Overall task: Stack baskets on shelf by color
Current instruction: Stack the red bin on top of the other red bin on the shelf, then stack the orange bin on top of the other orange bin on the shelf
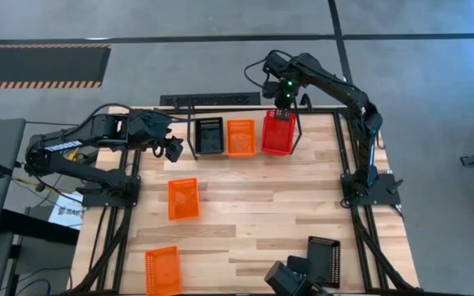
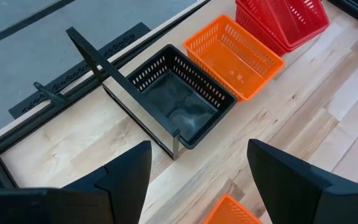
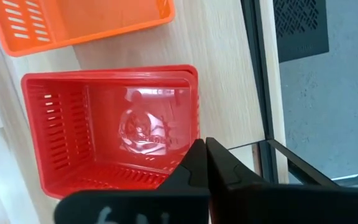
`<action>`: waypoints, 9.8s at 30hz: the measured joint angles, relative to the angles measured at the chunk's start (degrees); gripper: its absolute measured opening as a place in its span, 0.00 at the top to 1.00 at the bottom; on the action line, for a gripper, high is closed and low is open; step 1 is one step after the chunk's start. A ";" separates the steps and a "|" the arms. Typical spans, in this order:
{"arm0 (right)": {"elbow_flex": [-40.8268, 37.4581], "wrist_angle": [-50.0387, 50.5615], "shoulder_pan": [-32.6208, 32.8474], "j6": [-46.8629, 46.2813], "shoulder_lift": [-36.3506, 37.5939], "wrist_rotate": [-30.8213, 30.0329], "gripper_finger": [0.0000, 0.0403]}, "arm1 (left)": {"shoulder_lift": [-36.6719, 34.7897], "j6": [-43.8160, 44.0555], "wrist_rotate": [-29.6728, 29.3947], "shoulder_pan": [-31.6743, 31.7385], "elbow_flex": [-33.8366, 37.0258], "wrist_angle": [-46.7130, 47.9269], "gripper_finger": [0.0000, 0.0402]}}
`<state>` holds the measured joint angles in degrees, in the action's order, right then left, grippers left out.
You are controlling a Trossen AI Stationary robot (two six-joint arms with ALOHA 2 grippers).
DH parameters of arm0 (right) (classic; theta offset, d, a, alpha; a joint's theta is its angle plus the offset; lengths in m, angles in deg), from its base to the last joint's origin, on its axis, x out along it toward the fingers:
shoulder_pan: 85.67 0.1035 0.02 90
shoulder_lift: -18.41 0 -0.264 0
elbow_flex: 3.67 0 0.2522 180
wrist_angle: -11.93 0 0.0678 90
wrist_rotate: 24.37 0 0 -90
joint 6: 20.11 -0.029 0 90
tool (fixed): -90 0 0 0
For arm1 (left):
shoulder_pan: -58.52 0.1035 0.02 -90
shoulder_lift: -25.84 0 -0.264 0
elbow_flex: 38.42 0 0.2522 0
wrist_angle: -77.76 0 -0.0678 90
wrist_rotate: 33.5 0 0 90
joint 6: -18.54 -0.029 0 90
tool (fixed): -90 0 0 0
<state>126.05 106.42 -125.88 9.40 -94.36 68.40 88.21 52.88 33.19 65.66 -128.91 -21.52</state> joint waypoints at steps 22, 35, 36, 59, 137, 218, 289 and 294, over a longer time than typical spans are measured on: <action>-2.93 -0.41 0.93 -2.88 -3.85 -0.02 1.00 | 0.00 0.00 0.06 -0.02 0.00 0.00 0.37; -3.77 6.31 14.28 -6.17 -1.90 -0.74 1.00 | 0.02 -0.79 0.02 -0.04 0.00 0.03 0.37; -3.76 4.42 14.63 -6.12 -1.90 -1.77 1.00 | 0.00 -1.10 0.02 -0.04 0.00 0.04 0.37; -3.76 -7.38 8.68 -23.25 -2.78 -8.94 1.00 | 0.00 -1.18 0.42 -0.06 0.00 2.62 0.37; -18.01 -19.29 14.94 -27.09 20.39 -16.53 1.00 | 2.64 22.81 -3.94 -1.69 0.04 17.13 0.37; -18.01 -26.88 36.90 -22.97 44.03 -13.31 0.99 | 46.50 -8.81 22.56 -26.79 0.09 3.56 0.37; -18.01 -27.23 36.70 -26.67 44.00 -17.01 0.99 | 60.51 -42.04 15.56 3.39 -45.79 7.87 1.00; -18.01 -27.21 36.70 -26.64 44.00 -17.02 0.99 | 62.58 -41.14 15.53 3.69 -45.79 5.87 1.00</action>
<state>108.04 79.21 -89.18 -17.24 -50.36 51.37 150.79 11.75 48.72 69.35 -174.70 -15.65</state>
